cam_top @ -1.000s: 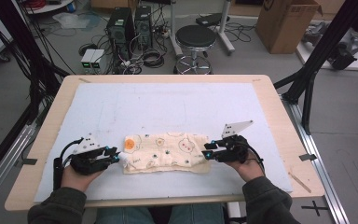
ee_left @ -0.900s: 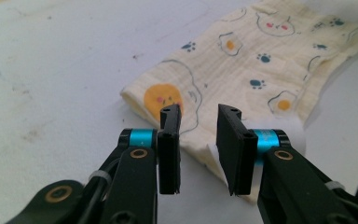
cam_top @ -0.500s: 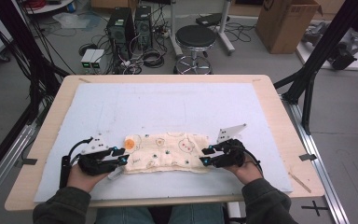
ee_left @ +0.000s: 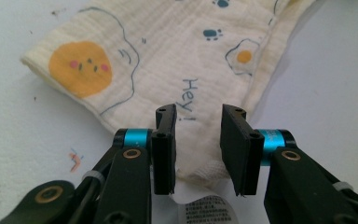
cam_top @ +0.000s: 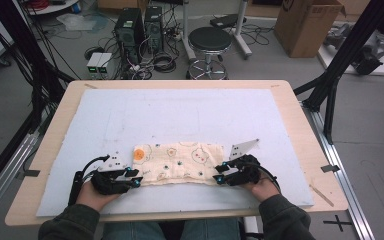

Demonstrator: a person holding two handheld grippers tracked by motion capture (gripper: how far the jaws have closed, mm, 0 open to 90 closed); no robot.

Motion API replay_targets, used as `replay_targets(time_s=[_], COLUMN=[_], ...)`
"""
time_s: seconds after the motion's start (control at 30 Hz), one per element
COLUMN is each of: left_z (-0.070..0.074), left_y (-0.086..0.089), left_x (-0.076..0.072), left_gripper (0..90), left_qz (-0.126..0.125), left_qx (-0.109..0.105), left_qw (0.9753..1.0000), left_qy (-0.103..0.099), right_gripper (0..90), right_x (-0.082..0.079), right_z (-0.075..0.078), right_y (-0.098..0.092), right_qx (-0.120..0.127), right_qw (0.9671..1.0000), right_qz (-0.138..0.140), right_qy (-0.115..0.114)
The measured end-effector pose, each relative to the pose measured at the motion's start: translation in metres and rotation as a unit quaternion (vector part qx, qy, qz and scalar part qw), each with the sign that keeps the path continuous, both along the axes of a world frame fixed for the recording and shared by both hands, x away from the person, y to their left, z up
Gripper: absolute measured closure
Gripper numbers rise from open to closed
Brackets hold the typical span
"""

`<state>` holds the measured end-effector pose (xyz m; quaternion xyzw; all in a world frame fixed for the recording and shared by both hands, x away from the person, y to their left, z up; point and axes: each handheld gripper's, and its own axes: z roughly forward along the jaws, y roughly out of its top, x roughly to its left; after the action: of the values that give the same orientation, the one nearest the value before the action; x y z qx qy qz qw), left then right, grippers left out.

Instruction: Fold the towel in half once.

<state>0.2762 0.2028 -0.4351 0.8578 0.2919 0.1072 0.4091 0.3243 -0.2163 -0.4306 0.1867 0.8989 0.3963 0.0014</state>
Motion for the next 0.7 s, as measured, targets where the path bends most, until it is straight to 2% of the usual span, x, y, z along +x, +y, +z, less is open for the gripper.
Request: replay_targets(time_s=[0.13, 0.27, 0.43, 0.57, 0.6, 0.7], left_z=[-0.0029, -0.0036, -0.0049, -0.0052, -0.0054, -0.005], left_y=[0.0015, 0.0024, 0.0029, 0.0029, 0.0028, 0.0034], left_x=[-0.0002, -0.0003, -0.0013, -0.0019, -0.0016, -0.0012], left_gripper=[64.7, 61.7, 59.8, 66.2, 68.5, 72.8], left_qz=[-0.002, -0.006, -0.012, -0.004, -0.004, 0.001], left_qx=[0.005, -0.003, 0.0, 0.008, 0.007, 0.011], left_qw=[0.9999, 0.9998, 0.9999, 1.0, 1.0, 0.9999], left_qy=[0.009, 0.017, 0.01, -0.001, -0.002, -0.003], right_gripper=[59.0, 60.5, 67.9, 78.9, 80.7, 83.5], right_x=[-0.0012, -0.0035, -0.0057, -0.0058, -0.0058, -0.0055], right_z=[-0.0026, -0.0053, -0.0063, -0.0052, -0.005, -0.0033], right_y=[0.0006, 0.0007, -0.0004, 0.0004, 0.0011, 0.0019], right_qx=[-0.008, -0.022, -0.025, -0.031, -0.036, -0.037], right_qw=[0.9999, 0.9997, 0.9994, 0.9991, 0.9986, 0.9986], right_qz=[0.005, 0.006, 0.003, 0.006, 0.011, 0.012], right_qy=[-0.003, -0.011, -0.023, -0.029, -0.037, -0.037])
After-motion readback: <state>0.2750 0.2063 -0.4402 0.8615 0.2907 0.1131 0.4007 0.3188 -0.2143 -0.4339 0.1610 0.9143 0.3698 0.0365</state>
